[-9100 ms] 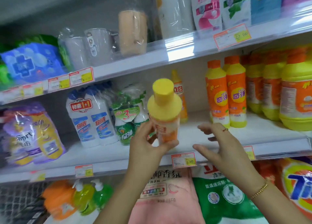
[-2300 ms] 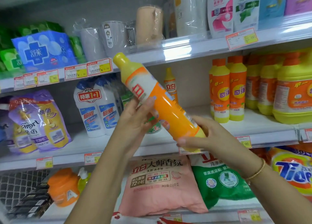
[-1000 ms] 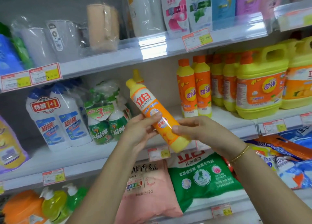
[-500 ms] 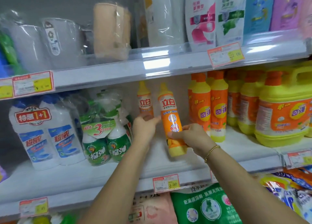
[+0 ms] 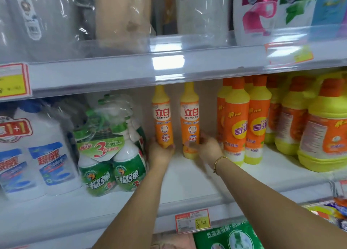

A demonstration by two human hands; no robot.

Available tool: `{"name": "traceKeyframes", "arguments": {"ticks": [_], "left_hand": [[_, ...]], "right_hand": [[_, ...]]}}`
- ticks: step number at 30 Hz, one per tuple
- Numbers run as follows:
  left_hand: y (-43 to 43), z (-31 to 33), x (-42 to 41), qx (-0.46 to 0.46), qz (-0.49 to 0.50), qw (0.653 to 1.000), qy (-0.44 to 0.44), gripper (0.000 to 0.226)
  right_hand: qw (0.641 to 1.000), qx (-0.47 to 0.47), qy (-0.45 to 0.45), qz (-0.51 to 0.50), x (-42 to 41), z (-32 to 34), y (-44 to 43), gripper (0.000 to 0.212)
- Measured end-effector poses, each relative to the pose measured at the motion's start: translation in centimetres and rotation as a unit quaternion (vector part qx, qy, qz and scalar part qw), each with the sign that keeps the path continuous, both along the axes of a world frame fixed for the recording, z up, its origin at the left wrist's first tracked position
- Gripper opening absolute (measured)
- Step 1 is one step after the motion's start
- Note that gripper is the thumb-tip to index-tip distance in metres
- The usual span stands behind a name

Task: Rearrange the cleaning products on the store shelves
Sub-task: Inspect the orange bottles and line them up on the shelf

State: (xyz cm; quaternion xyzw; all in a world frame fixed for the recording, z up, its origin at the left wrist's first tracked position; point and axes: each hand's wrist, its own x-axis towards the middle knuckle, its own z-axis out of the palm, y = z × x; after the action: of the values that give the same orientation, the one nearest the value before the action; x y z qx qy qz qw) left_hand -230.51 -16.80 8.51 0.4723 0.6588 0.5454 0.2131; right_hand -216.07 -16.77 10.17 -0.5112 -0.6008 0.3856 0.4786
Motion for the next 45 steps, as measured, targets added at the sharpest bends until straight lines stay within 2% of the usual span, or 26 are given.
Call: {"name": "traceKeyframes", "arguments": {"ticks": [5, 12, 20, 23, 25, 27, 29, 31, 34, 37, 40, 41, 43, 45], "left_hand": [[0.9, -1.1, -0.6, 0.022, -0.009, 1.000, 0.003, 0.049], [1.1, -1.8, -0.5, 0.029, 0.016, 0.997, 0.066, 0.046], [0.5, -1.4, 0.0, 0.033, 0.019, 0.997, 0.060, 0.042], [0.1, -1.2, 0.1, 0.013, 0.025, 0.998, 0.062, 0.038], [-0.5, -0.9, 0.4, -0.036, 0.035, 0.992, 0.116, 0.032], [-2.3, 0.2, 0.8, -0.060, 0.044, 0.984, 0.164, 0.028], [-5.3, 1.9, 1.5, -0.014, 0.040, 0.987, 0.152, 0.025], [-9.3, 3.1, 2.2, 0.078, 0.011, 0.992, 0.096, 0.018], [-15.9, 1.6, 4.9, 0.117, -0.068, 0.990, 0.042, 0.040], [-20.9, -3.1, 8.7, 0.029, -0.173, 0.984, 0.025, 0.041], [-23.4, -10.3, 11.3, -0.110, -0.253, 0.960, 0.049, 0.015], [-24.1, -12.8, 11.7, -0.165, -0.272, 0.947, 0.048, 0.017], [-26.1, -16.5, 12.1, -0.258, -0.308, 0.916, 0.018, 0.045], [-28.1, -19.3, 12.6, -0.323, -0.332, 0.885, 0.040, 0.074]], "right_hand": [[0.998, -0.022, -0.036, 0.045, -0.9, 1.1, 1.8, 0.050], [0.997, -0.038, -0.057, 0.047, -2.0, 1.6, 3.4, 0.051], [0.995, -0.031, -0.087, 0.036, -2.3, 1.2, 3.5, 0.050], [0.987, -0.023, -0.155, 0.035, -2.3, 1.5, 2.7, 0.054], [0.973, -0.036, -0.227, 0.036, -1.6, 2.0, 1.5, 0.056], [0.955, -0.035, -0.294, 0.031, -0.2, 3.1, -0.8, 0.044], [0.953, 0.006, -0.302, 0.009, 1.9, 4.2, -3.8, 0.022], [0.961, 0.066, -0.270, 0.008, 4.5, 4.7, -7.2, 0.029], [0.962, 0.098, -0.253, 0.024, 9.3, 3.9, -12.6, 0.039], [0.954, 0.065, -0.291, 0.023, 14.8, 0.6, -17.1, 0.038], [0.945, 0.013, -0.327, 0.021, 20.2, -4.7, -20.3, 0.023], [0.946, -0.007, -0.325, 0.013, 21.9, -6.6, -21.3, 0.016], [0.950, -0.049, -0.308, -0.002, 24.7, -10.3, -23.4, 0.010], [0.950, -0.075, -0.302, 0.000, 26.5, -13.7, -25.3, 0.015]]}}
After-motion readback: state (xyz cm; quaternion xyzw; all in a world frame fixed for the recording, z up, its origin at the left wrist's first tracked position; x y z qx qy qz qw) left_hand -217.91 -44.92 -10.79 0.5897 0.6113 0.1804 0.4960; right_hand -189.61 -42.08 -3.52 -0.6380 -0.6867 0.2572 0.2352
